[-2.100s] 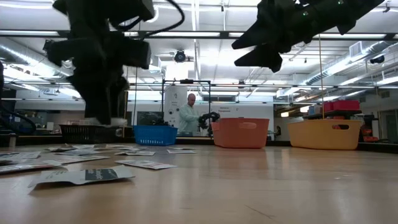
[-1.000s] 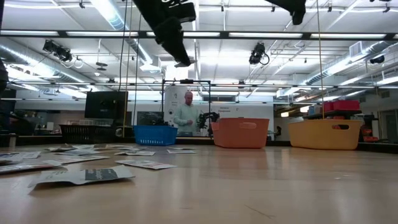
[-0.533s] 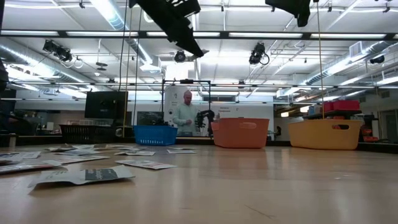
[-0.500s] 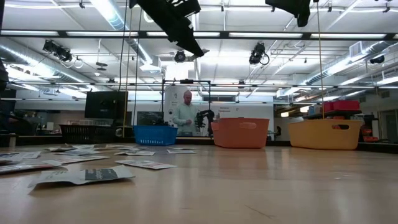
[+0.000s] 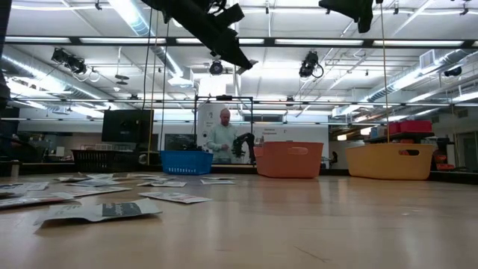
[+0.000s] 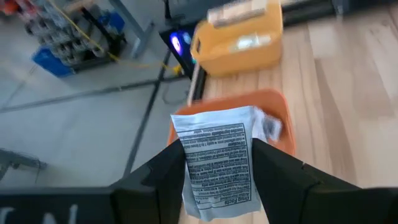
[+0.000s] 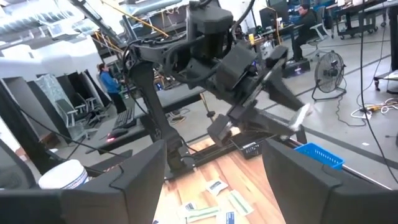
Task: Pick & Place First Aid Supplies
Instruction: Put the towelette pack into the orange bin
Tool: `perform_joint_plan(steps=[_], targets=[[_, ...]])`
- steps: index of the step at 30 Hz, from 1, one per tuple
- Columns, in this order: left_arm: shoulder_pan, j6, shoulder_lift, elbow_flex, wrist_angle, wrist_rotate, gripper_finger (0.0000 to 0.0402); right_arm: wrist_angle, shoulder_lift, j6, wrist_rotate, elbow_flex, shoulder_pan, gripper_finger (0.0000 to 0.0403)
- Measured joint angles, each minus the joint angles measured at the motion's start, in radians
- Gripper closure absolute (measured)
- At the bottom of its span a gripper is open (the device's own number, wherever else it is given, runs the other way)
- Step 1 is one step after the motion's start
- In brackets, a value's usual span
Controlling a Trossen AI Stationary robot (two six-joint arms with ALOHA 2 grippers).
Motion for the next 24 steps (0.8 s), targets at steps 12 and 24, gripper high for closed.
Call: perform_joint_plan(steps=[12, 24], targets=[[0.033, -0.002, 0.122, 0.0, 0.173, 0.057, 0.022, 0.005, 0.001, 0.0, 0.026, 0.0, 0.0, 0.0136], [0.081, -0.07, 0.263, 0.0, 0.281, 0.135, 0.022, -0.002, 0.001, 0.0, 0.025, 0.0, 0.0, 0.0136]])
